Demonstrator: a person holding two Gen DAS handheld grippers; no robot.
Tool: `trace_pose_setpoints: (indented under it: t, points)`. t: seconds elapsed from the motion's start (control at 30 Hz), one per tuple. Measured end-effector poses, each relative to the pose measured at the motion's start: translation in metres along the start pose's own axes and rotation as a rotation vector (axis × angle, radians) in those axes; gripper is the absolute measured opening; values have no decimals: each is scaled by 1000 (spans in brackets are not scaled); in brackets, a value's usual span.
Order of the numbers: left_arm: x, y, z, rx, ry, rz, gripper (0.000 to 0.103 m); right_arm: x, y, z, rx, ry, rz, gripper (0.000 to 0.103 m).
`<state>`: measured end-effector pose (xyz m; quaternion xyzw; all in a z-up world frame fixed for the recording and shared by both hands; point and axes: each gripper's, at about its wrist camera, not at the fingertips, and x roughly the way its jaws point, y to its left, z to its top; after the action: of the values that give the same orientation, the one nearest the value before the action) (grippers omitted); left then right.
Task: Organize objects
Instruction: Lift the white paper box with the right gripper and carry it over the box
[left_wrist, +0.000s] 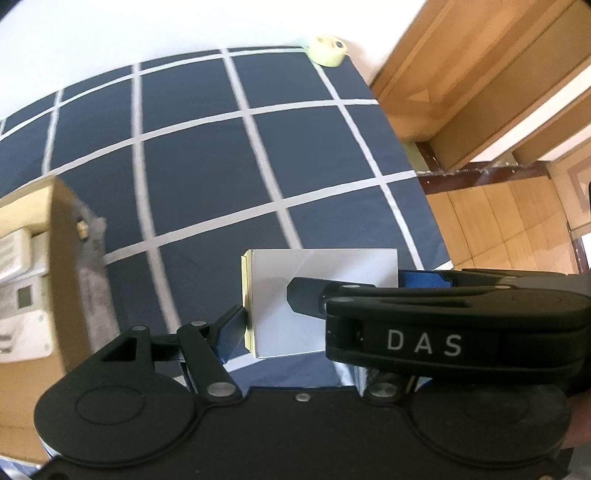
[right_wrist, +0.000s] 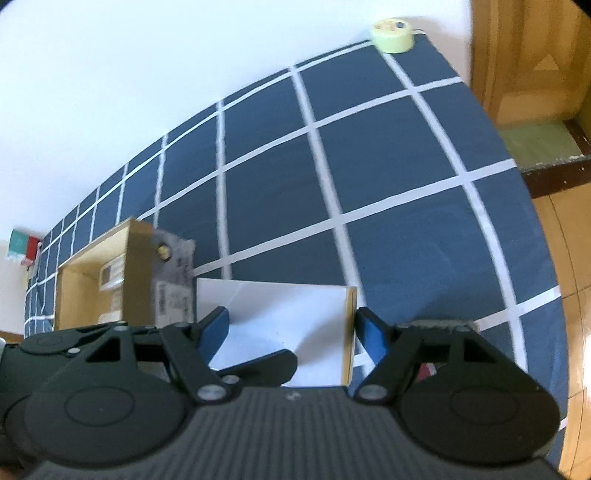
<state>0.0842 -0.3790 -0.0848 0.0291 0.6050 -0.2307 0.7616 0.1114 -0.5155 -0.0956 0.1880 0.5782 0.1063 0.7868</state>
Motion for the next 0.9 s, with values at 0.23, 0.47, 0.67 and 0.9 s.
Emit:
trace_pose_setpoints:
  t: [0.23, 0.47, 0.67, 0.9]
  points:
    - [-34, 39, -20, -34, -35, 16, 66, 2, 53, -15, -46, -6, 14, 74]
    - [-68, 87, -40, -66, -67, 33, 66, 11, 112, -31, -89, -11, 29, 74]
    - [-93, 131, -55, -98, -93, 43, 66, 22, 164, -40, -130, -11, 37, 74]
    - [-119, 180, -68, -123, -120, 53, 66, 38, 220, -48, -166, -17, 44, 74]
